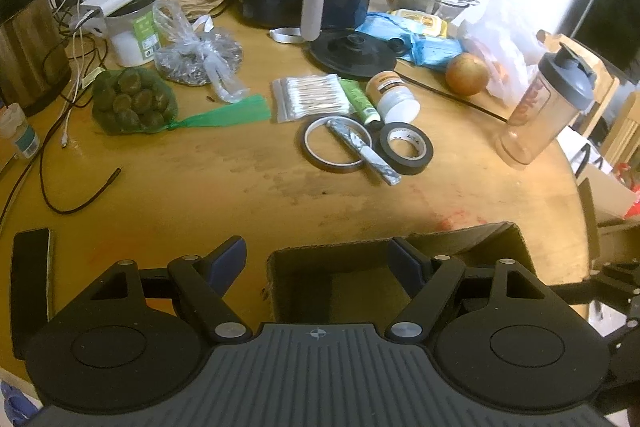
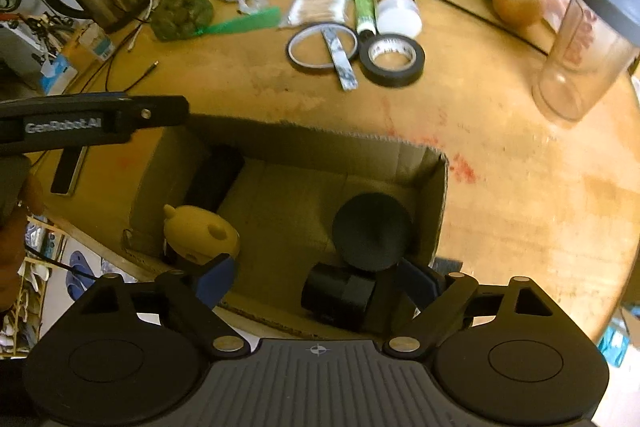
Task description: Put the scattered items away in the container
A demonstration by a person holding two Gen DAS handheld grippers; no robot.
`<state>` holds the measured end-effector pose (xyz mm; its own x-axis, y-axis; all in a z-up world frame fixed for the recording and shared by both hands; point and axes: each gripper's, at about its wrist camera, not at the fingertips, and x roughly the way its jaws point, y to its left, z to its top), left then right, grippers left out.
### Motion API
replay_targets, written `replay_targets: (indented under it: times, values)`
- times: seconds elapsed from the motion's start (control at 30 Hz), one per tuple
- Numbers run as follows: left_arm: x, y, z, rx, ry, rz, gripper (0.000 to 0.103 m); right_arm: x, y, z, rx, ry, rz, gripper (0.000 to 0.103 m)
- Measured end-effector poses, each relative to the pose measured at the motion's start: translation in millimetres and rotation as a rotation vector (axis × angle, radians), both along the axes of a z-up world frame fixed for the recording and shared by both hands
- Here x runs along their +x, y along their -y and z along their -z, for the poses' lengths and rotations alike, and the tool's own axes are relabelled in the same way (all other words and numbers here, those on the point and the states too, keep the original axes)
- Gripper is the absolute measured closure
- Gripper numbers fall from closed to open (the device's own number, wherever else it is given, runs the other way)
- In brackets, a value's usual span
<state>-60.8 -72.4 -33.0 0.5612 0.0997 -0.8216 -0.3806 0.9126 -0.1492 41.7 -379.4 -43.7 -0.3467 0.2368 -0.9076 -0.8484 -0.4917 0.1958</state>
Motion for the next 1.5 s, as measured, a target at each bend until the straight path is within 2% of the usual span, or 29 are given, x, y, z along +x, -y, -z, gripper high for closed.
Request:
replay_targets:
  times: [0.17,0.53,0.77,0.9,1.23,1.5]
  values:
    - [7,1,-1,0.0,-0.003,0.013,0.025,5,-6,-9,0.072,-0.019,0.017,0.013]
    - [21,6,1,-0.023,0.0,0.053,0.025,21,-31,-9,0.116,-0.022,0.087,0.008]
    - [29,8,-3,-0.022,0.001,0.058,0.025,32,-51,-19,0.141,-0.086,0.159,0.006]
    - [37,7,-8,-0.016,0.013,0.057,0.025,37,-60,-30,0.215,-0.082,0.148,0.0]
    - [59,4,-19,0.0,0.044,0.056,0.025,42,-87,-56,0.343,-0.094,0.106,0.0]
    - [68,-2,-14,0.019,0.041,0.04,0.025,46,-99,-57,0.347,-0.102,0.125,0.0]
